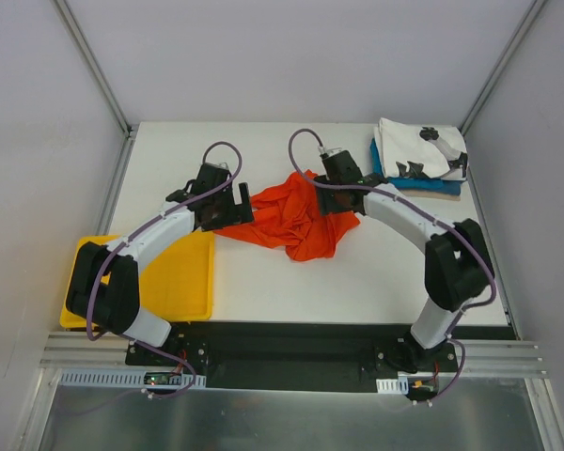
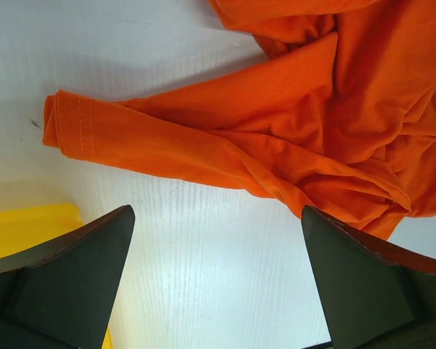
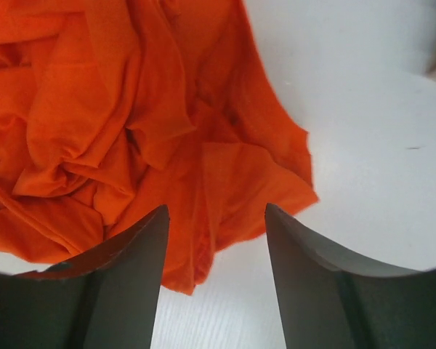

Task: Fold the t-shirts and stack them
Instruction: Move the tshirt to the center of the board

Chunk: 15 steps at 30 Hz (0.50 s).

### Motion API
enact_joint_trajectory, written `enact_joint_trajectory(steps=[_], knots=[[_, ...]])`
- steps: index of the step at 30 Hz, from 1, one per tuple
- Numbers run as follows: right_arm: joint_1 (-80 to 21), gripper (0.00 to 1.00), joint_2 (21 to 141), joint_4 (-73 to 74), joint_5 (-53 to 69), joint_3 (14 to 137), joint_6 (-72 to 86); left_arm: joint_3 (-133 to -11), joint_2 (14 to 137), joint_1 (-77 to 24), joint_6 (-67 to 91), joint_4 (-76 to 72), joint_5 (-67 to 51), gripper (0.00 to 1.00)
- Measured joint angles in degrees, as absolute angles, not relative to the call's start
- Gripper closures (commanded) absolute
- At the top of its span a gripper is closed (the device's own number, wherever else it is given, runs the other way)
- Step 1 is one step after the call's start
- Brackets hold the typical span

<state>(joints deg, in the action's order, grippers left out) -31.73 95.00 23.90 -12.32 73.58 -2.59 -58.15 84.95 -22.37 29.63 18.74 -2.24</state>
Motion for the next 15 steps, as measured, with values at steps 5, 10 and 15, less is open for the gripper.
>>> enact_joint_trajectory(steps=[5, 10, 15], knots=[[-32.25, 0.42, 105.69, 25.43, -10.28, 78.28, -2.63, -57.80, 84.86, -22.37, 29.63, 18.70, -2.31, 0.01], [-32.25, 0.99, 111.77, 27.27, -12.19, 82.35, -2.52, -57.19, 84.62, -22.37, 29.63, 18.74, -2.31, 0.01], [-32.25, 0.99, 110.06, 27.24, -15.14, 81.14, -1.28, -57.17, 84.05, -22.37, 29.63, 18.72, -2.31, 0.01]])
